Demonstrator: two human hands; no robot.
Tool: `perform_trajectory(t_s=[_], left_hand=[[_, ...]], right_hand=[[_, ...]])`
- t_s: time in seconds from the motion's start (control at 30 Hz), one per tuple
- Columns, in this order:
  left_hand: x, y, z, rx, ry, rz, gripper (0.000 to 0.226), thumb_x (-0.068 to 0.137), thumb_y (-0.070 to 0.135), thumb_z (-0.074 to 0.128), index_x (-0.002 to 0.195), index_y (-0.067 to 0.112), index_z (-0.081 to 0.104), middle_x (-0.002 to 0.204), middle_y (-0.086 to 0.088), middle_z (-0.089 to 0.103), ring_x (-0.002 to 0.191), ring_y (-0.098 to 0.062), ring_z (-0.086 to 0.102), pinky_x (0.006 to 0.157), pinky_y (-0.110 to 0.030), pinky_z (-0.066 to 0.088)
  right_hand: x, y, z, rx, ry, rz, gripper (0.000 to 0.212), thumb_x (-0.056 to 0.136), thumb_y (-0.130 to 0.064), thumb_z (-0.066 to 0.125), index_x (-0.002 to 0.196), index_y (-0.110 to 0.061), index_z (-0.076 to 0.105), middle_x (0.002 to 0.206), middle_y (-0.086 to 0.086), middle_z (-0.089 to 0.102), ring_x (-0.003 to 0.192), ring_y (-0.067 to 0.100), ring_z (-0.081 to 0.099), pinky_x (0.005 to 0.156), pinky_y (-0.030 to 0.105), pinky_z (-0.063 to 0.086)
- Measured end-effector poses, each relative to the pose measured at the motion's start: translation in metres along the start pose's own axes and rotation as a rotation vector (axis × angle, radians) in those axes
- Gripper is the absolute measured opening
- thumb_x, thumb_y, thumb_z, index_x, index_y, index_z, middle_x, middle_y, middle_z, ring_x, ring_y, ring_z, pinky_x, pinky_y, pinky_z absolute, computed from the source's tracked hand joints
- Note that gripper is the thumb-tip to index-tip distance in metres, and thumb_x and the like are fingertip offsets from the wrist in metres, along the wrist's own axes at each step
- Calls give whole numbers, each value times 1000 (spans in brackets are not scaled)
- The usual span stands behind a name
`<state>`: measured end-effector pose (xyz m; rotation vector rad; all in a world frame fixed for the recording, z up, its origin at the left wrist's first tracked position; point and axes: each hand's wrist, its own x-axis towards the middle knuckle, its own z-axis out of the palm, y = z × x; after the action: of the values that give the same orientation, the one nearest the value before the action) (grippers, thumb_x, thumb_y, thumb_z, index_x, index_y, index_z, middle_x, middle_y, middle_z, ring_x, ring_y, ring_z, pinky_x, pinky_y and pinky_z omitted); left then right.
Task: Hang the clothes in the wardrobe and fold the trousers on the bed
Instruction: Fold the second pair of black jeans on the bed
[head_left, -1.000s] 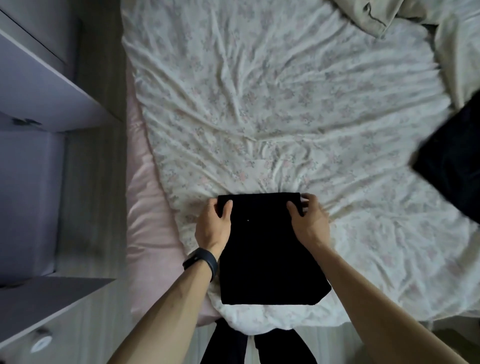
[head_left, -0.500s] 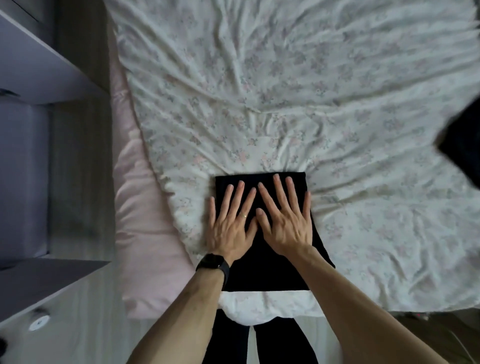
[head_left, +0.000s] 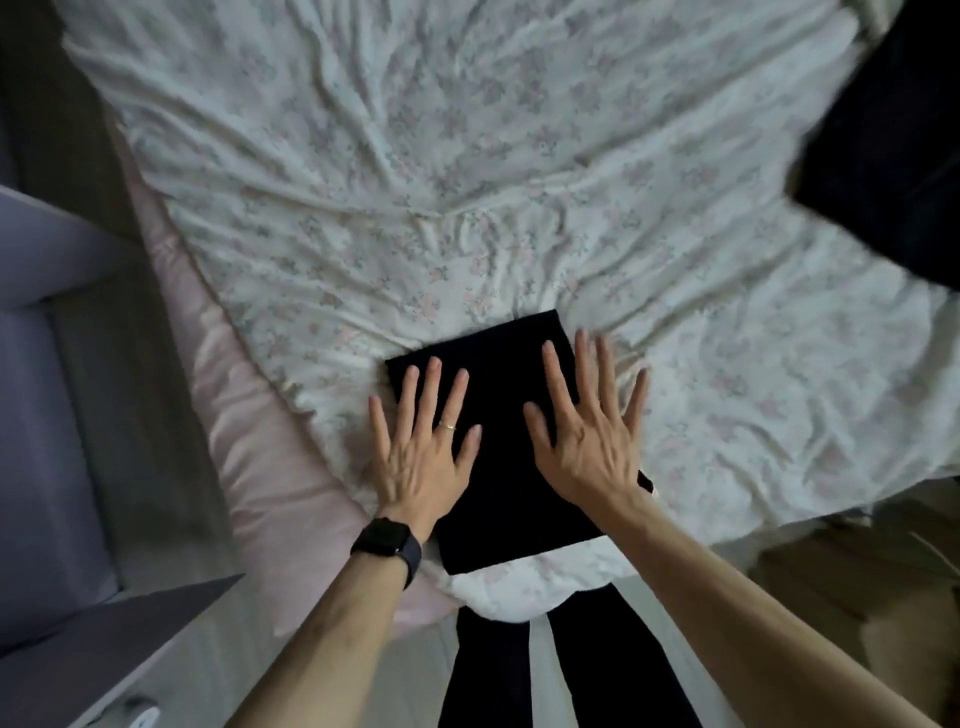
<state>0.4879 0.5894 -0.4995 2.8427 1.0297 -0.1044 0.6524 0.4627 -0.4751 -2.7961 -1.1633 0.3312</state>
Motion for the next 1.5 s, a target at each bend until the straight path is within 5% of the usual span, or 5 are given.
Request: perform_trajectory(t_s=[0.43, 0.67, 1.07, 1.23, 1.5], left_hand=[[8, 36, -16, 49, -189, 211, 63, 101, 56, 37, 159, 38, 21, 166, -15, 16, 150, -44, 16, 113, -60, 29], [88, 46, -70, -146, -281, -116, 66, 87, 59, 61, 145, 32, 44, 142, -5, 48, 132, -30, 42, 106, -48, 37], [147, 30, -90, -496, -939, -367, 60, 80, 45, 81, 126, 10, 66, 121, -6, 70, 107, -25, 68, 102, -41, 51], [106, 11, -108, -819, -796, -500, 35, 77, 38, 86, 98, 13, 73, 90, -3, 78, 81, -20, 76, 62, -25, 58], [-14, 11, -76, -1394, -538, -886, 33, 89, 29, 76, 118, 15, 68, 116, -7, 74, 104, -23, 72, 82, -35, 60]], right_hand=[[-124, 48, 7, 199, -203, 406, 73, 104, -63, 22, 160, -30, -11, 169, -1, -15, 155, 18, -13, 124, 53, 1], [-150, 11, -21, 1311, -415, 1114, 72, 80, -59, 75, 133, -19, 47, 117, -4, 63, 108, 16, 64, 97, 41, 53], [-142, 26, -2, 1215, -370, 1027, 37, 91, -41, 71, 121, -20, 66, 108, -6, 74, 98, 20, 70, 87, 38, 58], [-121, 50, -30, 1128, -193, 969, 24, 93, -44, 66, 109, -26, 63, 95, -16, 69, 85, 5, 66, 71, 22, 49], [-7, 78, -71, 846, -9, 519, 30, 93, -45, 64, 119, -33, 53, 101, -16, 64, 89, 1, 64, 68, 11, 43]])
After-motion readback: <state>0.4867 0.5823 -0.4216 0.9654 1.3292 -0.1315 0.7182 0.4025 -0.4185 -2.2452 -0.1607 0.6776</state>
